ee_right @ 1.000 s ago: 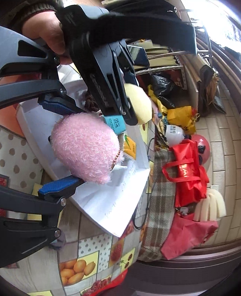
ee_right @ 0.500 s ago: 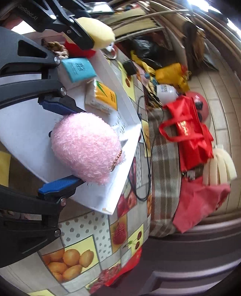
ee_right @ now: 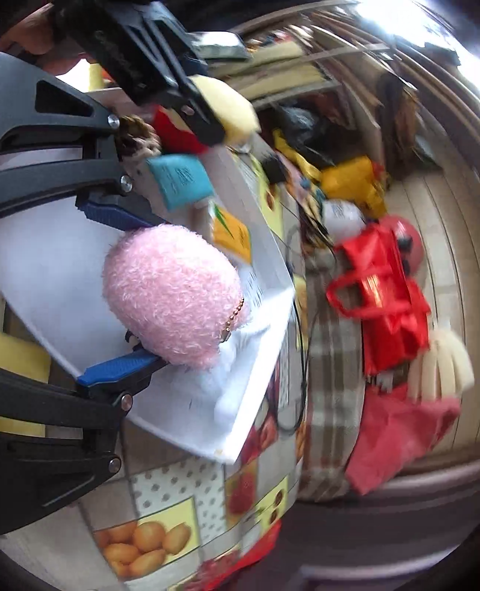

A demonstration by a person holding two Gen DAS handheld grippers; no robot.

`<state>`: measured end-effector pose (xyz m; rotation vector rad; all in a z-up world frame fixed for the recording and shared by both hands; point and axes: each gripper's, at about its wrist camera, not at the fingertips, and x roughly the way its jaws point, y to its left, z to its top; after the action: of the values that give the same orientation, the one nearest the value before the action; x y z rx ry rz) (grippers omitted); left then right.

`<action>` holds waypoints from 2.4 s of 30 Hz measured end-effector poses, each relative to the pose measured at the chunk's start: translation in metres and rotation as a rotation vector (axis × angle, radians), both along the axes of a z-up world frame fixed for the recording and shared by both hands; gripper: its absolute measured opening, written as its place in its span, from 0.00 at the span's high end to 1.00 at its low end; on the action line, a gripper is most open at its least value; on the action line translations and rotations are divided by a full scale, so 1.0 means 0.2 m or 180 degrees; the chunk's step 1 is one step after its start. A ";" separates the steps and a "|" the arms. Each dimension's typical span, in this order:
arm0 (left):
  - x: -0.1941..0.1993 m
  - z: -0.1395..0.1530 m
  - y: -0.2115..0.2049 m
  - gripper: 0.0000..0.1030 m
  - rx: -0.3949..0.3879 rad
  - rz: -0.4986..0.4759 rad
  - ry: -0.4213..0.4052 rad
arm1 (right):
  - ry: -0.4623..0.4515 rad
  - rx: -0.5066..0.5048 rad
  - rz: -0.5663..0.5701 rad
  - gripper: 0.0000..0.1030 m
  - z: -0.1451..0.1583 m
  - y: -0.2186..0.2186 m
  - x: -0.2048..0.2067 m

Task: Organize soft objects
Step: 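Carry the yellow sponge and pink fuzzy ball over the white box with both tools, then open both tools to drop the yellow sponge and pink ball into the box, then withdraw both open tools from the box toward the items left on the table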

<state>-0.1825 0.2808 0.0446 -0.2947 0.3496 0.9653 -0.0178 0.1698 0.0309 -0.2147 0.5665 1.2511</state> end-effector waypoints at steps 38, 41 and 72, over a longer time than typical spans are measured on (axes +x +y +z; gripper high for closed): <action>0.04 0.03 0.00 0.14 0.0214 0.0248 -0.0022 | -0.0238 0.0222 -0.0159 0.00 0.04 -0.06 -0.07; 0.03 0.04 -0.02 0.14 0.0286 0.0237 -0.0054 | -0.0306 0.0351 -0.0155 0.00 0.06 -0.10 -0.09; 0.16 0.08 -0.41 0.14 0.0443 -0.0543 -0.0007 | -0.0095 -0.0483 -0.0972 0.00 -0.04 -0.33 0.52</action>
<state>-0.1503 0.1993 0.0600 -0.1366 0.2987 0.8170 0.0866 0.1042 0.0238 -0.2628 0.6431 0.9090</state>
